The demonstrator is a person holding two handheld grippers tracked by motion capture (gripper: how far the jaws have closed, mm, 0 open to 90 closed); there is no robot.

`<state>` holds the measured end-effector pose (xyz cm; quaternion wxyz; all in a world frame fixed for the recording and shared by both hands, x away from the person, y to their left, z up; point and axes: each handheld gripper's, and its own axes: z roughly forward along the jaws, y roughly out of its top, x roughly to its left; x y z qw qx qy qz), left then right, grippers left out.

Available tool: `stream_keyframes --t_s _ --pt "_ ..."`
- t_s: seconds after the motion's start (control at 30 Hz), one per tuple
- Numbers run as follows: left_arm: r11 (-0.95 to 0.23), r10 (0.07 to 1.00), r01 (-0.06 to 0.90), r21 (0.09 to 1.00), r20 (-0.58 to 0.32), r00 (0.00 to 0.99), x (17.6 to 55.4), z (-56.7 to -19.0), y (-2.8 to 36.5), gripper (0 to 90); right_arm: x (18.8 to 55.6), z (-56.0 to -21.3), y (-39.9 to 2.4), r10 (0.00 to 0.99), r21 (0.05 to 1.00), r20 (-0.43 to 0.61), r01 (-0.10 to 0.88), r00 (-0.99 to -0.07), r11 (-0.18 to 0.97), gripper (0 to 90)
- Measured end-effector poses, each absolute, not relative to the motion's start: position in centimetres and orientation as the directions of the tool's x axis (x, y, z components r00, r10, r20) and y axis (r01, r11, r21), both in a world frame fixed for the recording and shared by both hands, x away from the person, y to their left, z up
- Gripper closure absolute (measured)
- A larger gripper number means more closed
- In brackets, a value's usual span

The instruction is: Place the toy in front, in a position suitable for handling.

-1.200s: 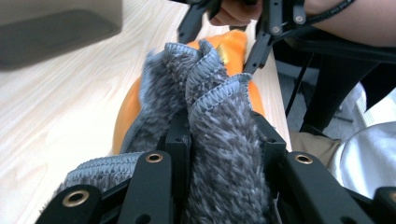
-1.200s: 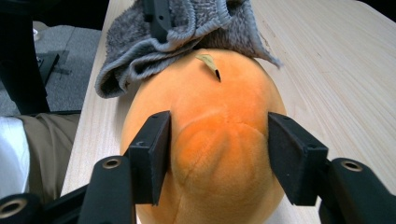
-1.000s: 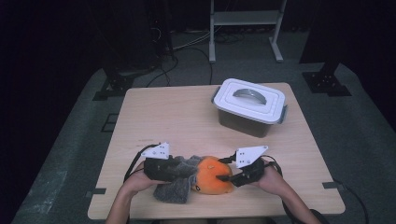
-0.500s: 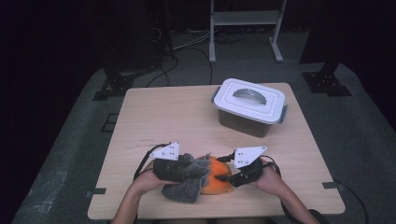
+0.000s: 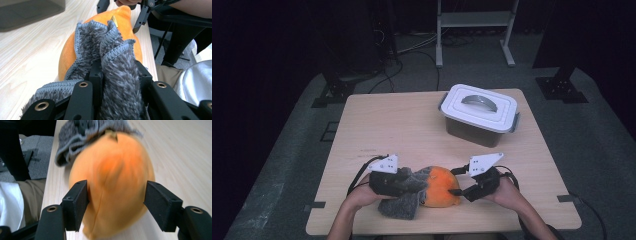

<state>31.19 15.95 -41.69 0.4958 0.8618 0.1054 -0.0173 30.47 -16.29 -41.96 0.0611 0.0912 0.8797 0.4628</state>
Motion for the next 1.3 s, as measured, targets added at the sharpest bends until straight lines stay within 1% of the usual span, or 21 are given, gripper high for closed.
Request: stream_keyframes --t_s 0.1,0.17,0.23,0.27,0.43,0.6,0.73,0.83,0.9,1.0,1.13,1.3 --pt "-0.478 0.157 0.197 0.856 -0.138 0.978 31.0 -41.4 15.6 66.5 30.4 -42.4 -16.2 0.220 0.827 -0.026 0.103 -0.975 0.553 37.3" --pt "-0.479 0.149 0.184 0.858 -0.127 0.981 30.9 -40.9 15.1 66.5 30.4 -42.5 -16.0 0.220 0.826 -0.035 0.095 -0.975 0.555 43.9" --pt "-0.477 0.139 0.171 0.862 -0.118 0.983 30.9 -40.5 14.7 66.5 30.4 -42.4 -15.9 0.216 0.824 -0.064 0.070 -0.974 0.561 52.8" --pt "-0.480 0.133 0.163 0.862 -0.112 0.985 30.9 -40.2 14.4 66.6 30.4 -42.3 -15.9 0.215 0.825 -0.081 0.055 -0.973 0.562 55.7" --pt "-0.547 0.099 0.086 0.833 -0.038 0.994 30.7 -38.6 12.1 66.6 30.1 -42.2 -15.7 0.212 0.829 -0.105 0.033 -0.972 0.559 62.0" --pt "-0.550 0.063 0.049 0.833 -0.016 0.998 31.0 -37.5 10.1 66.6 30.0 -42.1 -15.6 0.203 0.838 -0.110 0.019 -0.973 0.546 63.4" --pt "-0.510 0.057 0.066 0.858 -0.042 0.997 31.6 -37.1 9.0 66.6 29.8 -42.2 -15.5 0.193 0.844 -0.113 0.008 -0.975 0.537 63.7" --pt "-0.527 0.056 0.067 0.847 -0.044 0.997 32.1 -37.3 8.4 66.6 29.6 -42.2 -15.4 0.187 0.840 -0.120 0.001 -0.975 0.543 63.9" --pt "-0.533 0.061 0.072 0.843 -0.047 0.997 32.3 -37.4 8.4 66.6 29.8 -42.4 -15.7 0.194 0.839 -0.111 0.012 -0.975 0.543 64.3" --pt "-0.542 0.072 0.075 0.837 -0.043 0.996 32.3 -37.7 8.8 66.5 30.0 -42.6 -16.0 0.198 0.842 -0.098 0.025 -0.975 0.539 64.9" --pt "-0.538 0.105 0.096 0.837 -0.047 0.993 32.4 -37.9 10.4 66.6 30.0 -42.7 -16.1 0.193 0.836 -0.111 0.014 -0.975 0.549 65.4" --pt "-0.519 0.139 0.148 0.842 -0.088 0.986 32.5 -39.2 12.9 66.2 30.0 -42.7 -16.2 0.186 0.832 -0.120 0.004 -0.975 0.554 65.8"
